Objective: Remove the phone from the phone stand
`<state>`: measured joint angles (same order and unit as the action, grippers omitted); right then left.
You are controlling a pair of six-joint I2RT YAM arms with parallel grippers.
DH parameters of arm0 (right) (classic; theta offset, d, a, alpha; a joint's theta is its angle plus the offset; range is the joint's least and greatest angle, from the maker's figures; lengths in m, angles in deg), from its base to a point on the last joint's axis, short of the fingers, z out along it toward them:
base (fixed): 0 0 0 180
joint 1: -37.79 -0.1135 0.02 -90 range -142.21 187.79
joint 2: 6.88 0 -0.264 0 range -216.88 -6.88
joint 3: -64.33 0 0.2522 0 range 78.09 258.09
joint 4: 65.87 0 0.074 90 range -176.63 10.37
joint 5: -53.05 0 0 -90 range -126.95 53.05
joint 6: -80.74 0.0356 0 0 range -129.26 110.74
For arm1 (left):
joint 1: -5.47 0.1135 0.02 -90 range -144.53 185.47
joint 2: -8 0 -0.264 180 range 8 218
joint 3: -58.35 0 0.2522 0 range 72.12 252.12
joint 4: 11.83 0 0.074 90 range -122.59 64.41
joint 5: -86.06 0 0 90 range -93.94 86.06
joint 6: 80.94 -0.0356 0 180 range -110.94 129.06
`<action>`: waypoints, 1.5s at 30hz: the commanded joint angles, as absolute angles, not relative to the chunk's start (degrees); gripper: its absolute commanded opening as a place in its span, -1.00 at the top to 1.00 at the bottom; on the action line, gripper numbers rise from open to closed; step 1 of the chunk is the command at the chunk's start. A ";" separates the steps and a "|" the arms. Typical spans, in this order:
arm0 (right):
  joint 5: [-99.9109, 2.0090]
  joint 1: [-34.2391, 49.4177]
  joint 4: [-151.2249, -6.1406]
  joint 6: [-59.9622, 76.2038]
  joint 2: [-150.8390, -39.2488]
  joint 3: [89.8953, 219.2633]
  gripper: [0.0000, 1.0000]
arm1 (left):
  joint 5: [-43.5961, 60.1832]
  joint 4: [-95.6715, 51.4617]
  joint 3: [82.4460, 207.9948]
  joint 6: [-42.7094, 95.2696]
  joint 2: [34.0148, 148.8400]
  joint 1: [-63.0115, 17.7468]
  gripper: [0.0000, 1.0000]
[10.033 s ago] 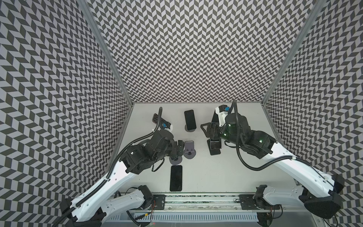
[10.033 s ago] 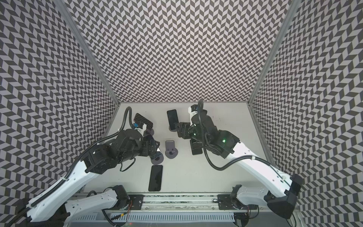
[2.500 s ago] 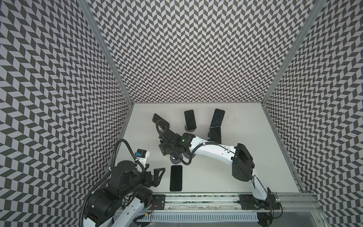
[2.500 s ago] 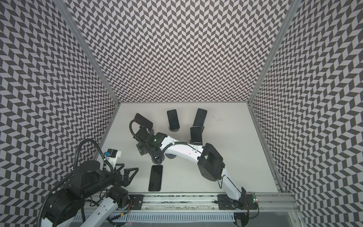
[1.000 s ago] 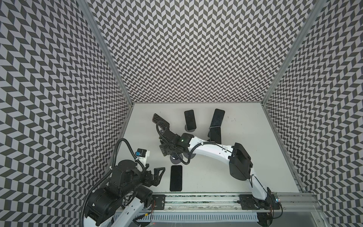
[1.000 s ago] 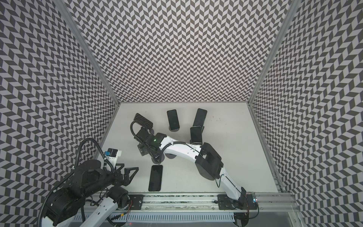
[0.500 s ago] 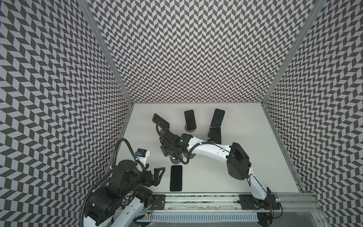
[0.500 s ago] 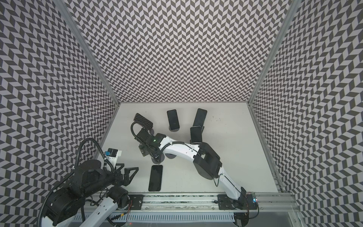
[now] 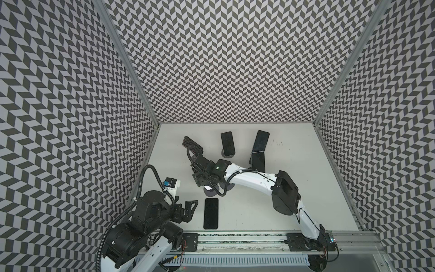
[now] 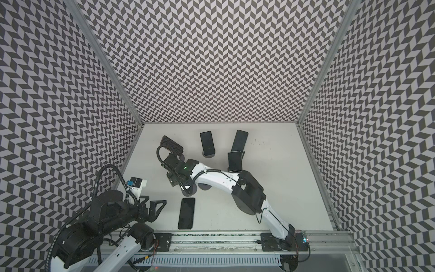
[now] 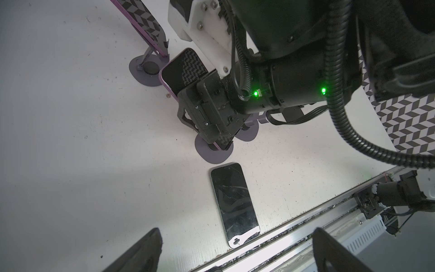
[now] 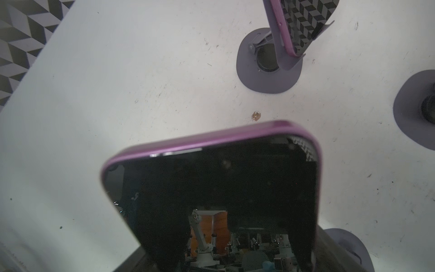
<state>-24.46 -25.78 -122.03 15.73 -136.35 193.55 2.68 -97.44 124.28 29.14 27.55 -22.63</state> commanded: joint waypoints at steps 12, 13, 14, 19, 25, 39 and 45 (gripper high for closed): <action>-22.76 -25.70 -121.90 15.25 -137.04 195.96 -0.59 | 0.98 -97.80 123.88 29.80 28.21 -23.09 -0.99; -22.80 -25.70 -121.91 15.17 -137.05 196.04 -0.58 | 0.93 -97.81 123.88 29.94 28.21 -23.11 -0.99; -22.67 -25.69 -121.95 15.15 -137.05 196.19 -0.56 | 0.94 -97.75 123.88 29.98 28.21 -23.18 -0.99; -22.39 -25.58 -122.29 14.83 -136.97 196.51 -0.51 | 0.87 -97.82 123.88 29.98 28.21 -23.20 -0.99; -22.03 -25.61 -122.17 14.32 -136.66 196.66 -0.46 | 0.74 -97.75 123.88 29.99 28.30 -23.19 -0.99; -21.38 -25.60 -121.24 13.80 -135.68 196.87 -0.35 | 0.72 -97.83 124.15 30.07 28.59 -23.32 -0.99; -20.77 -25.63 -120.79 13.67 -135.29 196.83 -0.35 | 0.72 -97.84 124.15 30.07 28.65 -23.30 -0.99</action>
